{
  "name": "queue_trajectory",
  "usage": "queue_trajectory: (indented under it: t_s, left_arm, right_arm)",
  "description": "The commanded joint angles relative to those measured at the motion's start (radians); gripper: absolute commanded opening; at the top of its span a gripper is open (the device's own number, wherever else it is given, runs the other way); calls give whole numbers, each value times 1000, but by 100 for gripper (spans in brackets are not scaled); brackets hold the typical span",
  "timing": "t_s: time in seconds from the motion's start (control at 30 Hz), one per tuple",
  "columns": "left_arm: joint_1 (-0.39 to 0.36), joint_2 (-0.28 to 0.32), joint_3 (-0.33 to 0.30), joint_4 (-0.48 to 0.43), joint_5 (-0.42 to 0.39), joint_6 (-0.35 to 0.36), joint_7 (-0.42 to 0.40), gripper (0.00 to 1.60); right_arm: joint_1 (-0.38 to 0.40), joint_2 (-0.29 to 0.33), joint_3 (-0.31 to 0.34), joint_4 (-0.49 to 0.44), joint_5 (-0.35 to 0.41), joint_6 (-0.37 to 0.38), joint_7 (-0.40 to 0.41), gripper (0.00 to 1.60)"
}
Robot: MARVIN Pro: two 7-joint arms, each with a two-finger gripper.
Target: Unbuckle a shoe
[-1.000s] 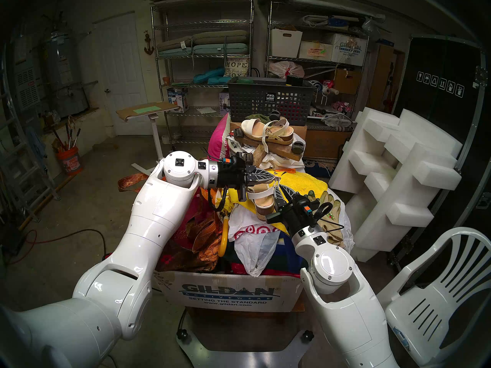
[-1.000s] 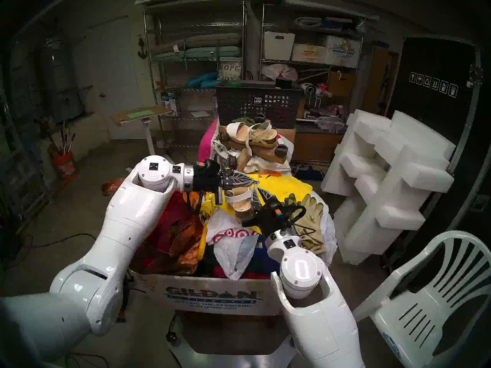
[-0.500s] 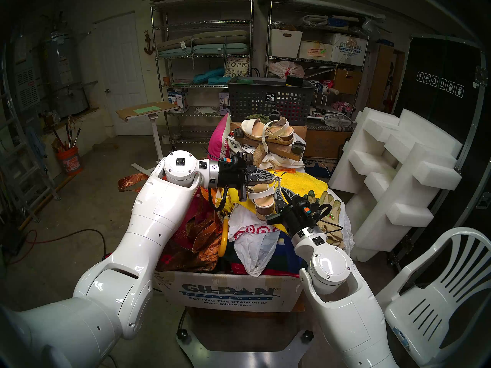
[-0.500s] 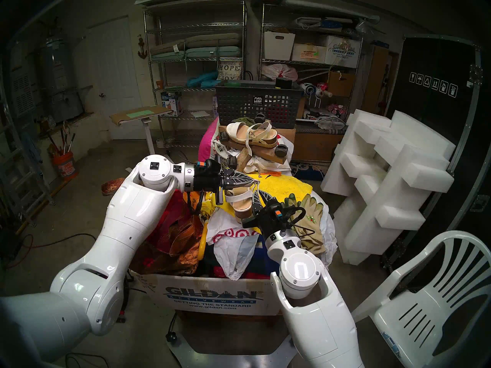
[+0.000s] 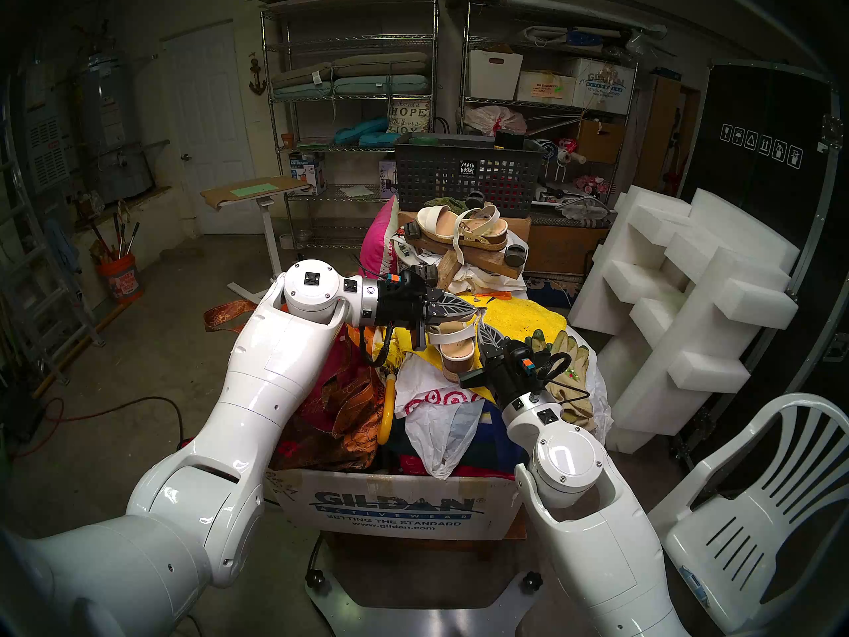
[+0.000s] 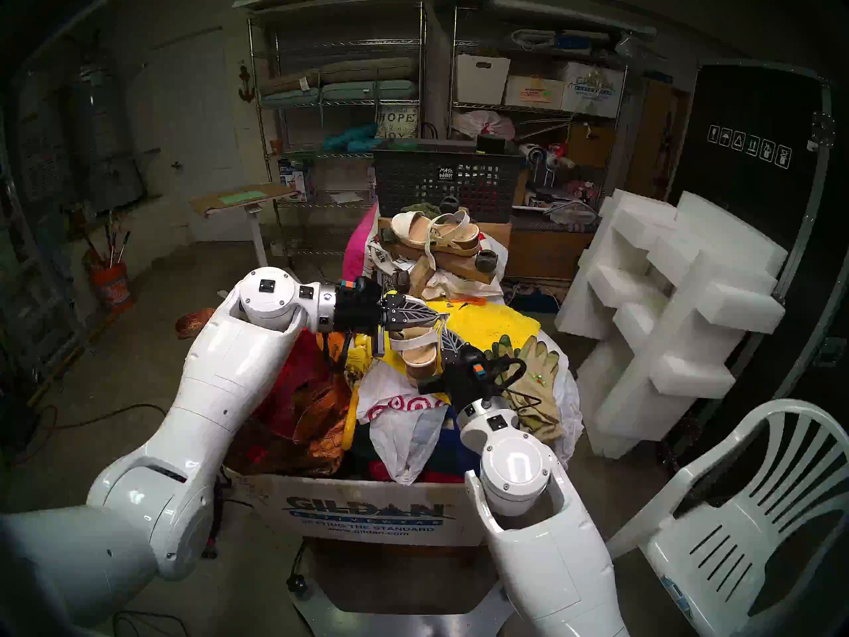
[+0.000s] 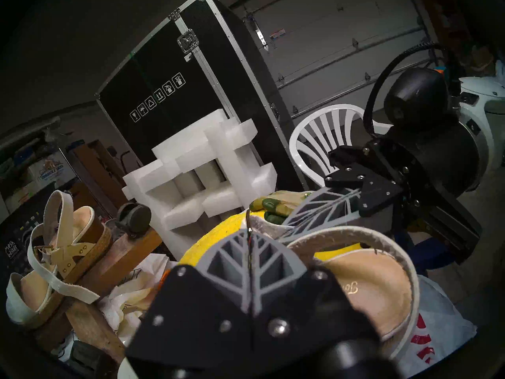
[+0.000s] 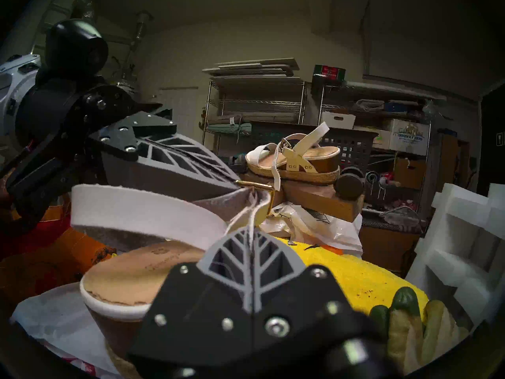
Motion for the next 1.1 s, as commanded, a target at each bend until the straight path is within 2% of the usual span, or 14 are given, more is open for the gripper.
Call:
queue_trajectory:
  t_s: [0.0, 0.47, 0.8, 0.97, 1.0, 1.03, 1.07]
  left_arm:
    - [-8, -2, -4, -21, -7, -4, -6, 0]
    - [15, 7, -16, -47, -9, 10, -28, 0]
    - [26, 10, -27, -61, -6, 14, -38, 0]
    - [36, 3, -38, -68, 3, 0, -13, 0]
    - [37, 2, -39, -69, 4, -2, -11, 0]
    - [37, 2, -39, -69, 4, -2, -10, 0]
    - [37, 2, -39, -69, 4, -3, -10, 0]
  right_arm:
    - [42, 21, -4, -19, -24, 18, 19, 0]
    - [53, 6, 13, -13, -50, 7, -8, 0]
    - [46, 26, 8, -30, -62, 21, 21, 0]
    - [34, 24, 4, -40, -56, 39, 44, 0]
    - [34, 23, 4, -41, -57, 40, 43, 23]
    - [33, 22, 4, -41, -59, 40, 41, 75]
    - [32, 20, 6, -42, -61, 39, 36, 82]
